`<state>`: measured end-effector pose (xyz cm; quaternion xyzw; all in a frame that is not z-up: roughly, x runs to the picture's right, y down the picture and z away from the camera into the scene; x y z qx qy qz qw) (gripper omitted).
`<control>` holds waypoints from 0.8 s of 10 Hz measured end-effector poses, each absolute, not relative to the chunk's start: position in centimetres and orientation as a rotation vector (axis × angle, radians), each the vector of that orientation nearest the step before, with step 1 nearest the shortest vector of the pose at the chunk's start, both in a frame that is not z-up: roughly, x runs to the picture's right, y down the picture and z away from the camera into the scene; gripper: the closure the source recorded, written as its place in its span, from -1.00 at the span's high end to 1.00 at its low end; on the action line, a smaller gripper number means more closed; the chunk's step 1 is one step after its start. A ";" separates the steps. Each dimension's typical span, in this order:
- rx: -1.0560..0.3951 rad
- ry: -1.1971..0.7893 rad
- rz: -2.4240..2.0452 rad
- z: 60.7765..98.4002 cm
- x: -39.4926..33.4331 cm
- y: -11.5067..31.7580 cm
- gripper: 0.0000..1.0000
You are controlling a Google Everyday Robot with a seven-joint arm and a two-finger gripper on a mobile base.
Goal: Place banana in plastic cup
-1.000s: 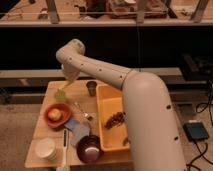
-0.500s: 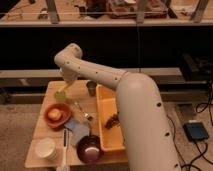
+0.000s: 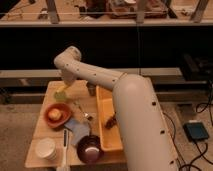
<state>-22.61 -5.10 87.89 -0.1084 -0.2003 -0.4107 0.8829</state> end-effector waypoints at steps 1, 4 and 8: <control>-0.226 -0.439 -0.856 87.6 -23.0 -4.7 -0.98; -0.222 -0.498 -0.882 86.7 -25.0 -3.6 -0.98; -0.227 -0.555 -0.900 86.7 -26.9 -2.2 -0.98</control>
